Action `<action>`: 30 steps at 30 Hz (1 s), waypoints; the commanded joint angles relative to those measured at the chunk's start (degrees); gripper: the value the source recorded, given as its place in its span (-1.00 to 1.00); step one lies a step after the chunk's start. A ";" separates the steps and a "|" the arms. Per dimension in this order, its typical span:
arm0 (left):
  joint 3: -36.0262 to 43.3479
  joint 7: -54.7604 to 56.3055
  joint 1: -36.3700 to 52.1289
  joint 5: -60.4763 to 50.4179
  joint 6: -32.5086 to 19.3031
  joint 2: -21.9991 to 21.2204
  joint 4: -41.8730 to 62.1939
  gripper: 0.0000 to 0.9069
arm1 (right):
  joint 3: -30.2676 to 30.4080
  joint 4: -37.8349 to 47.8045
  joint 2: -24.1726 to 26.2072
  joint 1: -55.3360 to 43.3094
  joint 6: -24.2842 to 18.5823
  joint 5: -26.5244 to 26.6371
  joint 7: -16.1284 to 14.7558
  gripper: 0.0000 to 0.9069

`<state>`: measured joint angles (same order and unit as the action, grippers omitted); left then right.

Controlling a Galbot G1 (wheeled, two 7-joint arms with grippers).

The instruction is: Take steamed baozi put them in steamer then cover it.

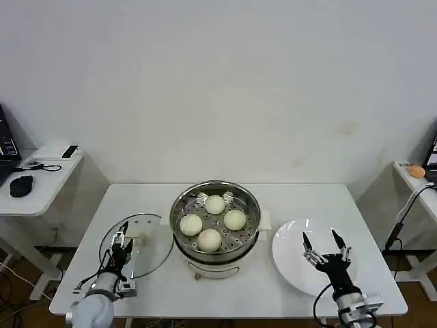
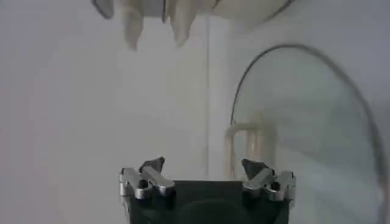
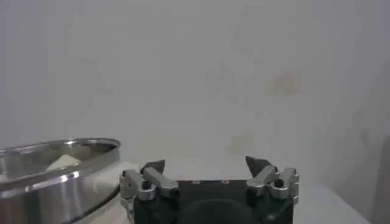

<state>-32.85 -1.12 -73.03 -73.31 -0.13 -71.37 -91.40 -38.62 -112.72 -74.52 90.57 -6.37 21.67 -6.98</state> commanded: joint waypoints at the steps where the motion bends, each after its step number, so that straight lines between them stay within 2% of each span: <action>1: 0.95 -1.05 4.36 -1.37 0.13 0.20 4.02 1.00 | -0.26 -0.08 -0.34 0.49 -0.08 -0.40 -0.05 1.00; 18: 1.19 -0.18 5.82 1.43 0.58 -0.78 6.28 1.00 | -0.74 -0.43 -1.10 1.38 -0.58 -0.46 -0.05 1.00; 30: 2.32 5.44 7.95 6.17 2.62 -2.06 9.86 1.00 | -0.38 -0.70 -2.34 2.81 -1.53 -1.73 -0.29 1.00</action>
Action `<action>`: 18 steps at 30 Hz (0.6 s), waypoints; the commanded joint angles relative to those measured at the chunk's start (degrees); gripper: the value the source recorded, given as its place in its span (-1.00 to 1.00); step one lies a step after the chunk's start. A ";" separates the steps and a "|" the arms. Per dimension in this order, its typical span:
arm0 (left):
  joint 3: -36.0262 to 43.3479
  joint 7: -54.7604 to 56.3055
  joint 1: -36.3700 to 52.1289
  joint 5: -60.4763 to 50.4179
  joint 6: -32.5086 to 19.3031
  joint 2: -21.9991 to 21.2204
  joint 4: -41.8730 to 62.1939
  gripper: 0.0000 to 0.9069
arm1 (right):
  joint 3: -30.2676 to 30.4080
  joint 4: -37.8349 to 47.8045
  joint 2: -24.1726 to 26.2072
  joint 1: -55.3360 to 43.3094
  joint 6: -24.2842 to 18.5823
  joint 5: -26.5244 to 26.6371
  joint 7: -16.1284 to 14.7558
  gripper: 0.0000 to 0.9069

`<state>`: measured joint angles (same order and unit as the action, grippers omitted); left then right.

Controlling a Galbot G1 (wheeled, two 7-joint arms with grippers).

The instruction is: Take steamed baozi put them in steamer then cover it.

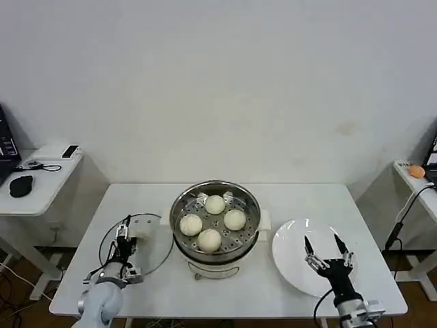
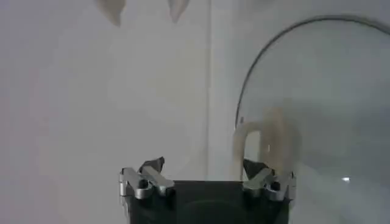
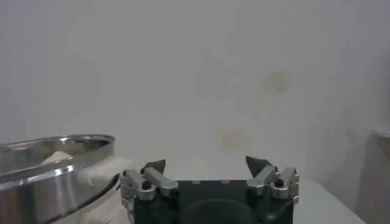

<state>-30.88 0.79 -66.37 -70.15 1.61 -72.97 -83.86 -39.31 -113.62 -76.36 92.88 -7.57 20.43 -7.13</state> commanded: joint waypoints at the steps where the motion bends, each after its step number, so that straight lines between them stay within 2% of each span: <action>1: 0.33 3.70 1.41 3.56 0.96 -0.52 2.46 1.00 | 0.38 0.17 -0.60 0.52 -0.35 -0.55 -0.17 1.00; 3: 0.06 3.96 1.88 3.85 1.13 -0.92 2.97 1.00 | 0.56 0.11 -0.75 0.66 -0.38 -0.77 -0.36 1.00; 4: 0.07 4.02 2.02 4.01 1.19 -0.93 3.23 0.93 | 0.71 0.11 -0.75 0.70 -0.40 -0.83 -0.38 1.00; 5: 0.18 4.13 2.16 4.17 1.28 -0.87 3.50 0.62 | 0.85 0.17 -0.78 0.67 -0.43 -0.94 -0.40 1.00; 6: 0.29 4.14 2.27 4.20 1.26 -0.87 4.03 0.44 | 0.92 0.30 -0.83 0.59 -0.49 -1.07 -0.44 1.00; 10: 0.49 4.79 2.56 4.51 1.25 -1.04 5.26 0.07 | 1.00 0.45 -1.06 0.39 -0.47 -1.10 -0.42 1.00; 12: 0.67 4.65 2.62 4.46 1.23 -1.12 5.60 -0.31 | 1.06 0.50 -1.08 0.40 -0.50 -1.09 -0.41 1.00; 13: 0.80 4.62 2.62 4.40 1.20 -1.15 5.73 -0.42 | 1.07 0.53 -1.13 0.39 -0.48 -1.11 -0.41 1.00; 14: 0.97 4.60 2.61 4.41 1.18 -1.18 5.84 -0.73 | 1.09 0.58 -1.20 0.39 -0.46 -1.24 -0.41 1.00; 16: 1.19 4.50 2.59 4.41 1.12 -1.23 5.95 -0.98 | 1.11 0.67 -1.25 0.35 -0.51 -1.39 -0.41 1.00; 18: 1.29 4.49 2.71 4.46 1.07 -1.38 6.27 -1.00 | 1.07 0.79 -1.28 0.32 -0.56 -1.35 -0.41 1.00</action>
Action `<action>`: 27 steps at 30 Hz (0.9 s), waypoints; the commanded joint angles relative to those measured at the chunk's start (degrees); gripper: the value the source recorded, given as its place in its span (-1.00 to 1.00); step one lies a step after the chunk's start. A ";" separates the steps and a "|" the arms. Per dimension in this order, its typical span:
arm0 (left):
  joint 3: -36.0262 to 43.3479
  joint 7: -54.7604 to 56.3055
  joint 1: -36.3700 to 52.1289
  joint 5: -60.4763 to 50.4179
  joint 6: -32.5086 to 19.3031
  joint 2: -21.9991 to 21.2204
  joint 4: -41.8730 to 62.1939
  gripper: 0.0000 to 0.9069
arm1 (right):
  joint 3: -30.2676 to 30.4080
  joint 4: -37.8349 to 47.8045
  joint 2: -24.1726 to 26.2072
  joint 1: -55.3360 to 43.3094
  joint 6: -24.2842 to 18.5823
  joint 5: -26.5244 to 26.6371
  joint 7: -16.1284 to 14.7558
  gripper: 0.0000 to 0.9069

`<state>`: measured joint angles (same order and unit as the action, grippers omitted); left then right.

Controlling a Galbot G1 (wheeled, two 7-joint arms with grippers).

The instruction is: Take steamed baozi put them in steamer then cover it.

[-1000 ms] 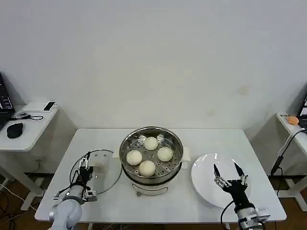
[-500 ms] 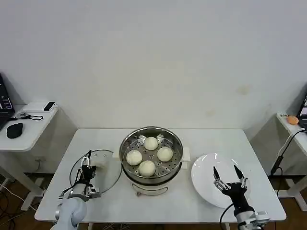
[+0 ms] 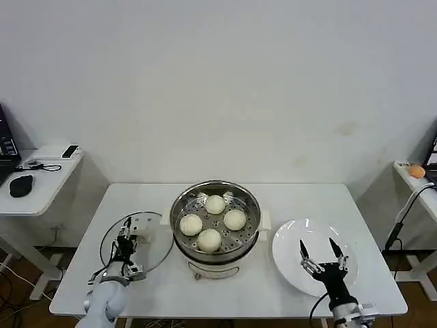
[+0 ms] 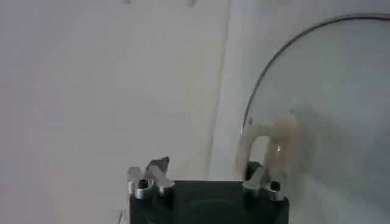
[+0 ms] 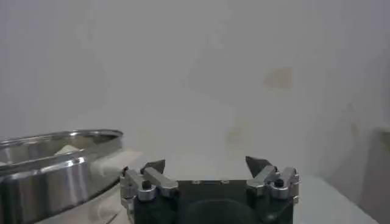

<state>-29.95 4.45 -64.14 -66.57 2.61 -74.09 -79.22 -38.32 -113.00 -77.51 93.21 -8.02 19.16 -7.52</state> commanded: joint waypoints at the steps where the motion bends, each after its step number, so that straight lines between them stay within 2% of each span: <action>1: 0.40 0.77 0.50 0.93 0.02 -0.25 1.76 -1.00 | 0.06 0.19 -0.12 0.01 -0.13 -0.08 -0.01 1.00; 14: -0.73 1.46 -0.13 1.24 0.00 -0.28 -0.94 -1.00 | 0.19 1.01 0.34 -0.84 -0.27 0.33 -0.05 1.00; 21: -2.94 0.26 -3.61 -2.51 1.86 0.41 -7.91 -1.00 | 0.67 1.14 0.96 -1.53 -0.20 0.78 -0.05 1.00; 27: -6.60 -1.29 -7.15 -5.80 2.51 2.86 -12.88 -1.00 | 1.17 1.16 1.52 -2.73 0.06 1.85 0.01 1.00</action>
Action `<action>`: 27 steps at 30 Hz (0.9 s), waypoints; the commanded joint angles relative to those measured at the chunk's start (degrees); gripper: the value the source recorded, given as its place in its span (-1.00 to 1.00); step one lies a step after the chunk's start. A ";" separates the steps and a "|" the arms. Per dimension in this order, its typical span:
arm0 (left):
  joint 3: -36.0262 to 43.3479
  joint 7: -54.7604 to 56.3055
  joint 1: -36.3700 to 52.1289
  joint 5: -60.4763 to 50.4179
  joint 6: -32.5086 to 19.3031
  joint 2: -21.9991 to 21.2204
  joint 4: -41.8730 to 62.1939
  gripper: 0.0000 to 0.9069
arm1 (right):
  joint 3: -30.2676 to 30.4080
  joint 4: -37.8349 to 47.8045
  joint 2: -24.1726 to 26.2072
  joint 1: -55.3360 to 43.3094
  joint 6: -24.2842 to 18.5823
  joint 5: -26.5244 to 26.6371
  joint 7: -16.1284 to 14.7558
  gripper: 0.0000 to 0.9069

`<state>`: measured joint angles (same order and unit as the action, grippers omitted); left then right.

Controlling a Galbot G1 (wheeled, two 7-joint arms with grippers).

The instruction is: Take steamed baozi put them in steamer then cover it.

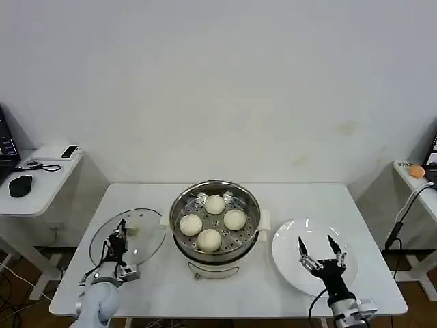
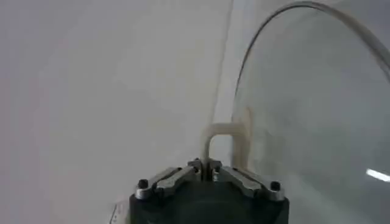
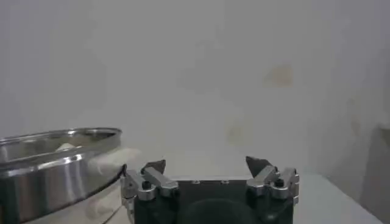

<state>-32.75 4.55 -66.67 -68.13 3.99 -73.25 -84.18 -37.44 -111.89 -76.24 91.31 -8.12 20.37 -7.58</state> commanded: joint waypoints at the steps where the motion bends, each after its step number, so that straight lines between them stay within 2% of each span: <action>1: -4.35 -1.32 -4.94 -4.25 1.13 2.48 -8.28 -1.00 | 0.42 0.07 0.26 -1.06 0.18 0.74 0.07 1.00; 14: -9.41 -4.63 -9.67 -3.88 2.32 7.05 -16.58 -1.00 | 1.59 0.10 0.61 -2.79 0.26 1.47 0.19 1.00; 18: -9.92 -7.49 -10.83 -4.11 8.91 6.74 -22.19 -1.00 | 1.56 0.02 1.01 -2.81 0.34 1.67 0.28 1.00; 21: -9.25 -11.14 -12.41 -1.16 9.71 6.60 -27.61 -1.00 | 1.24 0.03 1.35 -3.11 0.45 1.91 0.39 1.00; 26: -5.79 -14.80 -14.34 -2.60 12.68 6.30 -36.22 -1.00 | 0.94 0.28 1.43 -3.65 0.85 2.13 0.53 1.00; 27: -4.50 -15.67 -14.15 -3.72 16.24 5.99 -38.36 -1.00 | 0.93 0.38 1.46 -3.76 0.97 2.09 0.59 1.00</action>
<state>-40.25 -3.86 -77.75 -71.18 11.07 -67.37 -105.89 -36.44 -111.72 -74.97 88.06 -7.35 22.34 -7.04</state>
